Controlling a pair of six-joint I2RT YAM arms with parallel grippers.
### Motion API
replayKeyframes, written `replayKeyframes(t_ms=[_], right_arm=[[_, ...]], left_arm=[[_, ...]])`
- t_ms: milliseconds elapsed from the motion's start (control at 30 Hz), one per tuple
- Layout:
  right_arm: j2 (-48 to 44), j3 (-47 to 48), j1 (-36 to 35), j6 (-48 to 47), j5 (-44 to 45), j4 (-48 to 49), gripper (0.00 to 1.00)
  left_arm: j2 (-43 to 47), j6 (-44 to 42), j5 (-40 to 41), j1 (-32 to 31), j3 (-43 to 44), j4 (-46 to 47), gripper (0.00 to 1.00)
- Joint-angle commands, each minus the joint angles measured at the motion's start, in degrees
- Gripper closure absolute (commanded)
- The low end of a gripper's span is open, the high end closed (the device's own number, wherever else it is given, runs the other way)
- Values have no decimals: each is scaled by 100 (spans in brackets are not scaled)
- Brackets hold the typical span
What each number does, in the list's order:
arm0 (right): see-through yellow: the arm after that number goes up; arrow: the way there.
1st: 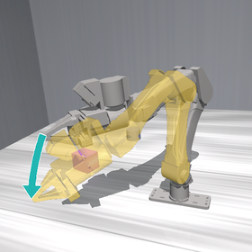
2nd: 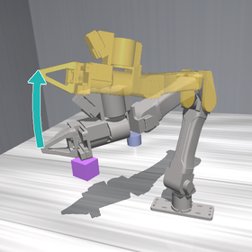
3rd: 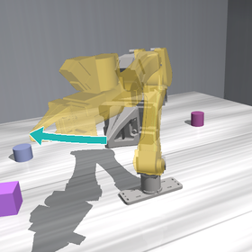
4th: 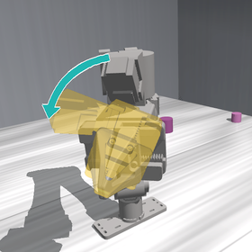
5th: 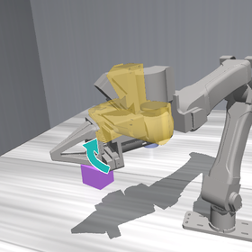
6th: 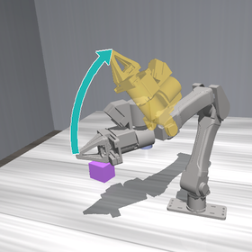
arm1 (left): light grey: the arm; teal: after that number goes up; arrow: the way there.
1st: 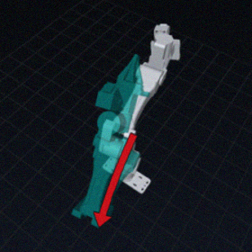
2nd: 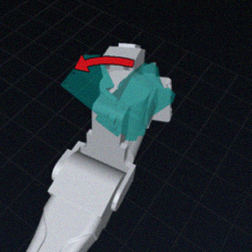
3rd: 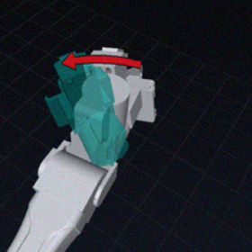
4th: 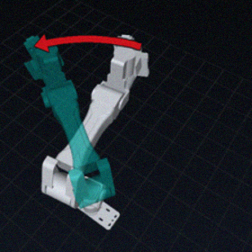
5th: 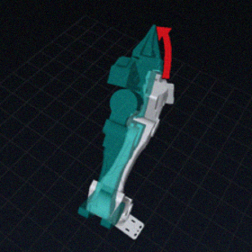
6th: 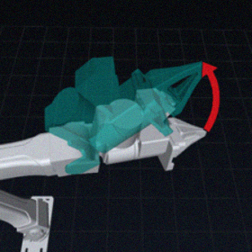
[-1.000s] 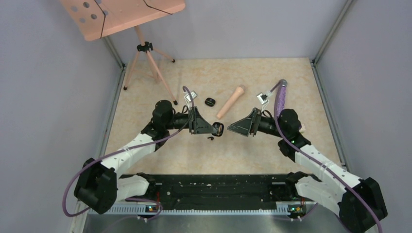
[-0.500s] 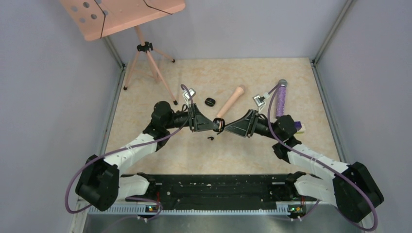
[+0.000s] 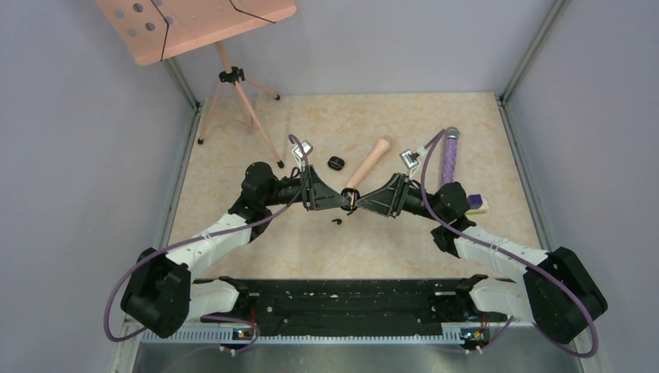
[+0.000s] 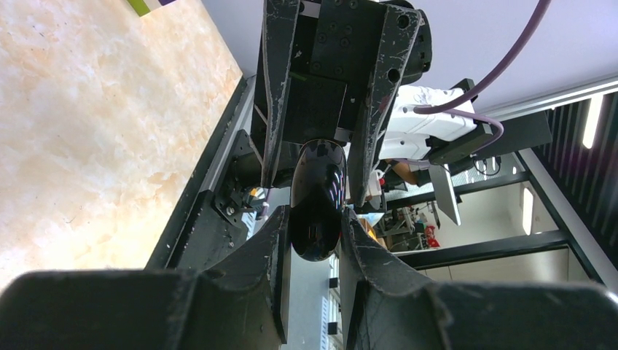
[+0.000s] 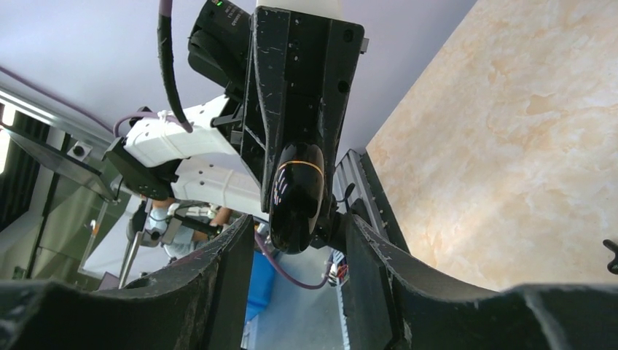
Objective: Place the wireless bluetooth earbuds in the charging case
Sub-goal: Open the charging case at the center of the board.
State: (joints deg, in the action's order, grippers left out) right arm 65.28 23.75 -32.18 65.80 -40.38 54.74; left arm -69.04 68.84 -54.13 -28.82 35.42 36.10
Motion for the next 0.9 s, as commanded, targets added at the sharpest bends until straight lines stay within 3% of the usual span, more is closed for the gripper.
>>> replayKeyframes(t_ms=[0, 167, 500, 767, 867], right_arm=[[102, 271, -148, -7, -53, 412, 52], [152, 300, -189, -15, -28, 434, 61], [232, 351, -183, -16, -13, 437, 61], [243, 237, -183, 23, 24, 514, 85], [213, 161, -186, 20, 45, 520, 100]], left_arm=[[29, -22, -62, 8, -33, 416, 100], [49, -20, -56, 11, -62, 411, 100], [65, -24, -96, -7, -88, 440, 100], [90, 6, -123, -9, -80, 481, 100], [88, 0, -151, -9, -72, 490, 100]])
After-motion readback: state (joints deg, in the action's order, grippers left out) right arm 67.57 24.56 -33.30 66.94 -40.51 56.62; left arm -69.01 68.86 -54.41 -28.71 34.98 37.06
